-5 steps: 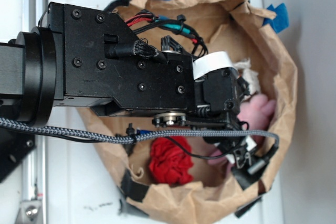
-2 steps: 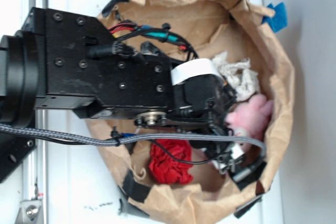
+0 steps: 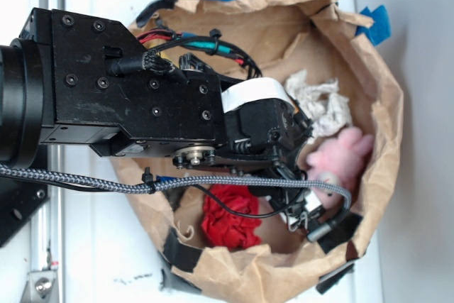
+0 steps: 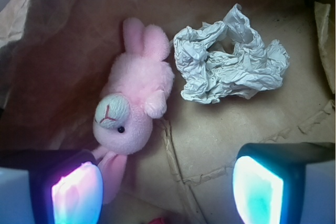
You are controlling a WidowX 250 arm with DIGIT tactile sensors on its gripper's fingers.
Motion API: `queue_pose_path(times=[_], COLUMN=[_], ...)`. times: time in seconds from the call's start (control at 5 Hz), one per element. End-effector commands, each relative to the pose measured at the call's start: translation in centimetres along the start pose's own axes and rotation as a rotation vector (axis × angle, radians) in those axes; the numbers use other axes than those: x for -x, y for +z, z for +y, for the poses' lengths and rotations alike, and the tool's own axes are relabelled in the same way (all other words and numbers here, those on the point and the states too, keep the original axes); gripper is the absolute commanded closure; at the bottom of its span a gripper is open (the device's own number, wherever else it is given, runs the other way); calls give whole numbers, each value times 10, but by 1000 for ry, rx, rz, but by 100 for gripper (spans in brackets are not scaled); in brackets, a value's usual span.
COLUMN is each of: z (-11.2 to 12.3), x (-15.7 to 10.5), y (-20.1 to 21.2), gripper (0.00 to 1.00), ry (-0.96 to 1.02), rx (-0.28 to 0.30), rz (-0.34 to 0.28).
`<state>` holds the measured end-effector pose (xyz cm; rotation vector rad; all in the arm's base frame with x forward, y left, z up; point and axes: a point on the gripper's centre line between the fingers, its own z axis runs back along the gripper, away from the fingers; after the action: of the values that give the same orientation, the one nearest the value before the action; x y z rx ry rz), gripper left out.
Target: Grab the pink bunny.
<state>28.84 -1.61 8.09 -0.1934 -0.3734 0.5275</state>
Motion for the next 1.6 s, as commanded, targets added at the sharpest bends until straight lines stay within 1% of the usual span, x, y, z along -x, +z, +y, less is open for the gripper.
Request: queue_pose_path(times=[0.0,0.2,0.4,0.8,1.2,1.4], z=[-3,-12,-18,-20,-23,-27], x=[-21,-26,-31,-29,-31,-31], y=[-17,-14,-5,1,1,0], gripper=[0,0,0,0,0,0], ry=[6,-5,-3,-12,2,3], rx=[-65,-40,5,48,80,94], rz=[-39,-55,-66,-81,-110,-114])
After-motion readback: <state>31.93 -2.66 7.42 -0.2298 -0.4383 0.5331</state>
